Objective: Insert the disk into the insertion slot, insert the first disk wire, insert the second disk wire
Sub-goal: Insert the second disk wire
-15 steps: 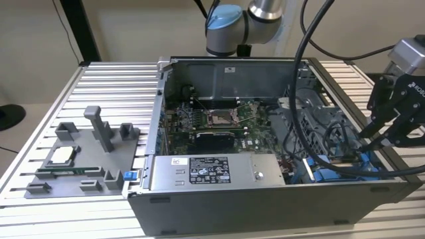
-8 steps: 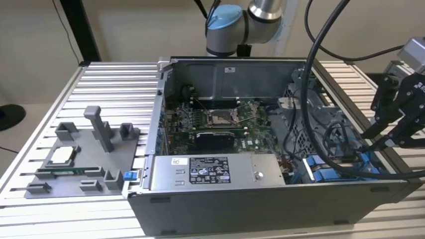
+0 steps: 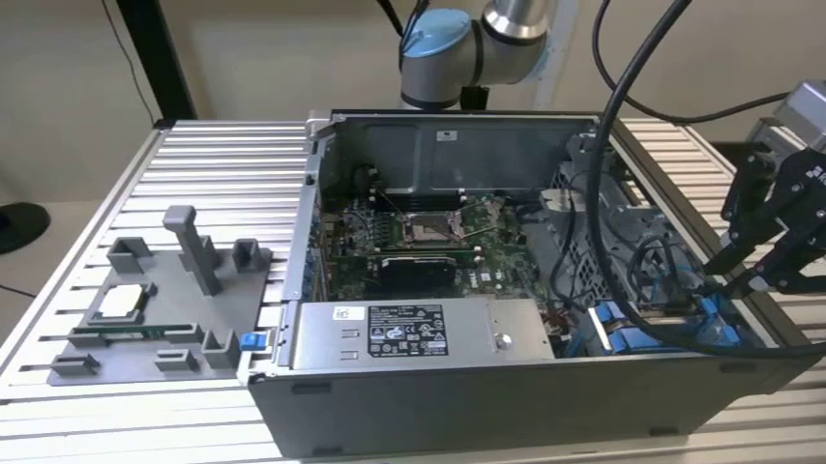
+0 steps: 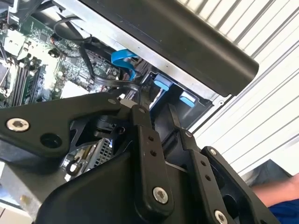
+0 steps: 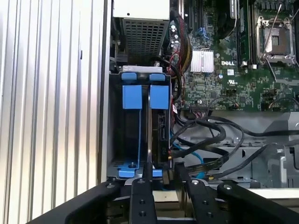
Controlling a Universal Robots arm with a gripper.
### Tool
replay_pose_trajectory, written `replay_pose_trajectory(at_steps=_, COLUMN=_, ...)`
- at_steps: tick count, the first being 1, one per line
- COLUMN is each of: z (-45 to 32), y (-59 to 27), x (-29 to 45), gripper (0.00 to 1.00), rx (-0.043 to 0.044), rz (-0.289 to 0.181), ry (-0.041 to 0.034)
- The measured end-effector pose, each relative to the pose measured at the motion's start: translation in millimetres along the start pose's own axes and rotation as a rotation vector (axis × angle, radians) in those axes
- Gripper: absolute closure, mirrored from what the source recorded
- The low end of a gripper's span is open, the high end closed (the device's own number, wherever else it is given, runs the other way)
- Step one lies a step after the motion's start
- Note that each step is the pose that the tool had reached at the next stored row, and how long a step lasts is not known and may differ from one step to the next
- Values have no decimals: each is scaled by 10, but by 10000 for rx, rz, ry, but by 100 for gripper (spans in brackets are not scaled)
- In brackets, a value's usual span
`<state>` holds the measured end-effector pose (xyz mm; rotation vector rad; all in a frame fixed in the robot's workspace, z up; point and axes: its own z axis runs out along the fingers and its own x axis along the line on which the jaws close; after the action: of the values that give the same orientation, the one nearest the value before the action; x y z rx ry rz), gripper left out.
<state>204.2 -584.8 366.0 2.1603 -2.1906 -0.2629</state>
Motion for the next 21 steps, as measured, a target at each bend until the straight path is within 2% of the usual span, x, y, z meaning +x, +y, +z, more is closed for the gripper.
replay_pose_trajectory(at_steps=4, z=16, y=-6, x=9, gripper=0, rx=-4, rz=-34, ry=-44)
replay_pose_trajectory(at_steps=7, z=16, y=-18, x=9, gripper=0, rx=-8, rz=-69, ry=-197)
replay_pose_trajectory(at_steps=11, z=13, y=-42, x=21, gripper=0, rx=-12, rz=-108, ry=-346)
replay_pose_trajectory(at_steps=13, z=13, y=-50, x=30, gripper=0, rx=-15, rz=-131, ry=-474)
replay_pose_trajectory(at_steps=18, z=8, y=-64, x=66, gripper=0, rx=-23, rz=-210, ry=-951)
replay_pose_trajectory(at_steps=19, z=7, y=-67, x=76, gripper=0, rx=-26, rz=-222, ry=-1026)
replay_pose_trajectory(at_steps=21, z=5, y=-76, x=99, gripper=0, rx=-48, rz=-237, ry=-1125)
